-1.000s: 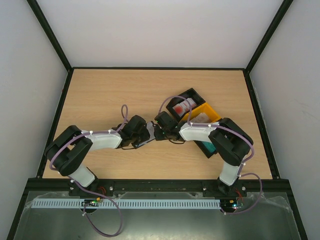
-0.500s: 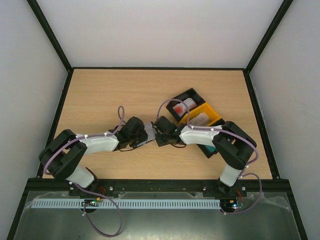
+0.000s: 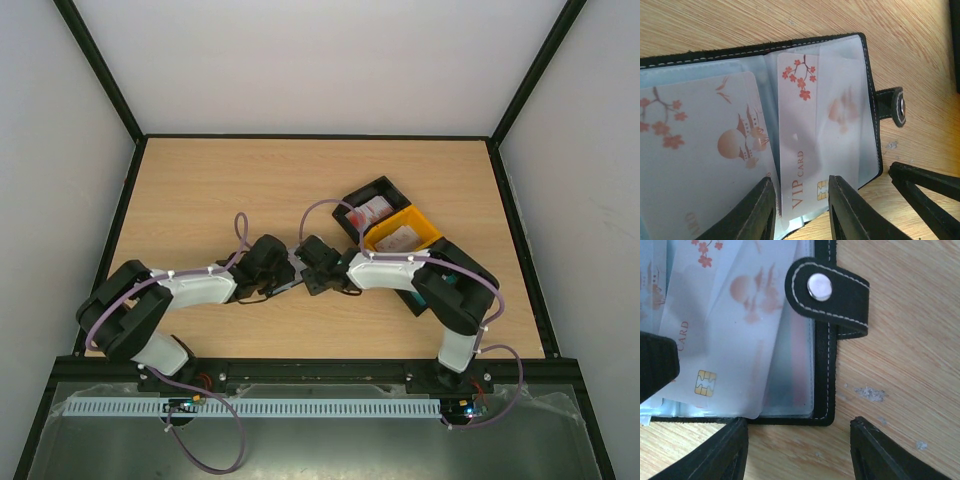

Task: Put the credit cards into the card holder
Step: Insert the credit card into the card holder.

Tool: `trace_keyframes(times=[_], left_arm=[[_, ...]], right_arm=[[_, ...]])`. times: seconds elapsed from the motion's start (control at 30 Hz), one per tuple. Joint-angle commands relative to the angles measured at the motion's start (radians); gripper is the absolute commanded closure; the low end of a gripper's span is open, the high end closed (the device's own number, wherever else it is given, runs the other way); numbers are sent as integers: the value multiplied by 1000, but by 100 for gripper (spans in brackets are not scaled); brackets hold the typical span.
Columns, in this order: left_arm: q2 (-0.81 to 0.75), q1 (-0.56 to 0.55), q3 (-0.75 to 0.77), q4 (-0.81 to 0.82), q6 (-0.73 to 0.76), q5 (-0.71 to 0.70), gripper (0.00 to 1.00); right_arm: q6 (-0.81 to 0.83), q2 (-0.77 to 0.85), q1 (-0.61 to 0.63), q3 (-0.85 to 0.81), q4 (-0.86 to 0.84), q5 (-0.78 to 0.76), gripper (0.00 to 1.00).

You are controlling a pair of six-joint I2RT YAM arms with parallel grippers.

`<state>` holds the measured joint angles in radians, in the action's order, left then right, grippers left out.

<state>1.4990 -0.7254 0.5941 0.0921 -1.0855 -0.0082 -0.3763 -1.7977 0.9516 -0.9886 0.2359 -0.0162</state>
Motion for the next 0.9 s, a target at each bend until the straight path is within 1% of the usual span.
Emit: trace_keyframes(times=[0.0, 0.07, 0.2, 0.4, 0.5, 0.63, 0.77, 0.87], left_arm=[[-4, 7, -20, -14, -1, -6, 68], [2, 10, -24, -10, -1, 1, 68], [2, 19, -34, 1, -4, 8, 68], [14, 33, -42, 31, -7, 35, 67], [23, 35, -42, 38, -7, 43, 66], [30, 35, -41, 48, -5, 53, 65], [33, 37, -40, 52, -3, 60, 68], [40, 37, -38, 52, -1, 60, 71]], right_arm=[[-8, -35, 4, -10, 22, -84, 45], [-30, -31, 5, -6, 3, -110, 47], [-67, -28, 5, 1, -38, -113, 50], [-144, -24, 3, 4, -69, -132, 49], [-177, -11, 2, 10, -70, -130, 46], [-197, 18, -12, 34, -65, -96, 45], [-185, 75, -35, 63, -47, -41, 49], [-184, 133, -76, 96, -97, 39, 53]])
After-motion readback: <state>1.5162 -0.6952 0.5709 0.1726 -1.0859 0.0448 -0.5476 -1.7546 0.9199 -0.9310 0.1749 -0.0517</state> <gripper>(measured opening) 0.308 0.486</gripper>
